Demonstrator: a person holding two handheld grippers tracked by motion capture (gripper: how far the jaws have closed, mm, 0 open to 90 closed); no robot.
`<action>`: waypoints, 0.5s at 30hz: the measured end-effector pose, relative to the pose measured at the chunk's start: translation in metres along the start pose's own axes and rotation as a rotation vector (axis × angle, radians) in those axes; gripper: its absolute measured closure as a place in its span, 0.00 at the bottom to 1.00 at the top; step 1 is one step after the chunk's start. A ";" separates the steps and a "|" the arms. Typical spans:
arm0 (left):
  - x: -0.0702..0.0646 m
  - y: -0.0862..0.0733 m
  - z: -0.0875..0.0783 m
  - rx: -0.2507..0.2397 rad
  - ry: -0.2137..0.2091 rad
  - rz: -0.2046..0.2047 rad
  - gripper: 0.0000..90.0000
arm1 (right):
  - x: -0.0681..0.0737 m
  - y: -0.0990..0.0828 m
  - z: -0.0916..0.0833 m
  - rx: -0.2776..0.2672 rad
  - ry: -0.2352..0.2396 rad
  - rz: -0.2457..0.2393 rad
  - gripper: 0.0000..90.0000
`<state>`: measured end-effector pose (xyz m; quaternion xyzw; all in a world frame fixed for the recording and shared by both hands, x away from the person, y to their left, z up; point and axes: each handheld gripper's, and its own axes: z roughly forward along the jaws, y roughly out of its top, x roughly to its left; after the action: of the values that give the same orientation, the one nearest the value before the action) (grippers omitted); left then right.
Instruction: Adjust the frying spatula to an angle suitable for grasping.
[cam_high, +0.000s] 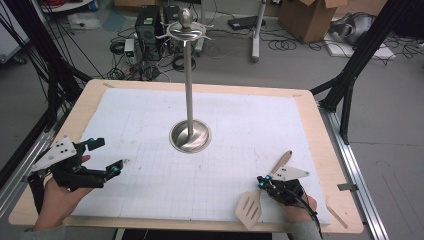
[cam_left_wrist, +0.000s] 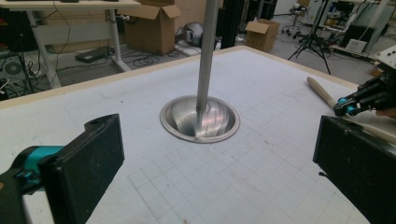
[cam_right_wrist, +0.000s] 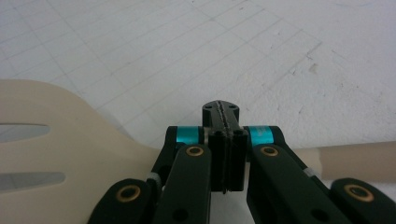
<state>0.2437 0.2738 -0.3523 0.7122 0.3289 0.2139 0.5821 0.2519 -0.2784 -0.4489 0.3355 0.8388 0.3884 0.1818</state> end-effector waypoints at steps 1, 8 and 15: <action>0.000 0.000 0.000 0.000 0.000 0.000 0.03 | 0.000 -0.001 -0.001 -0.001 0.002 -0.002 1.00; 0.000 0.000 0.000 0.001 -0.001 0.000 0.03 | 0.002 -0.008 -0.010 -0.006 0.003 -0.005 1.00; 0.000 0.001 0.000 -0.003 -0.003 0.002 0.03 | 0.003 -0.012 -0.012 -0.011 0.006 0.000 1.00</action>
<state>0.2432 0.2737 -0.3514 0.7120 0.3270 0.2141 0.5834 0.2377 -0.2881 -0.4502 0.3332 0.8372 0.3941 0.1811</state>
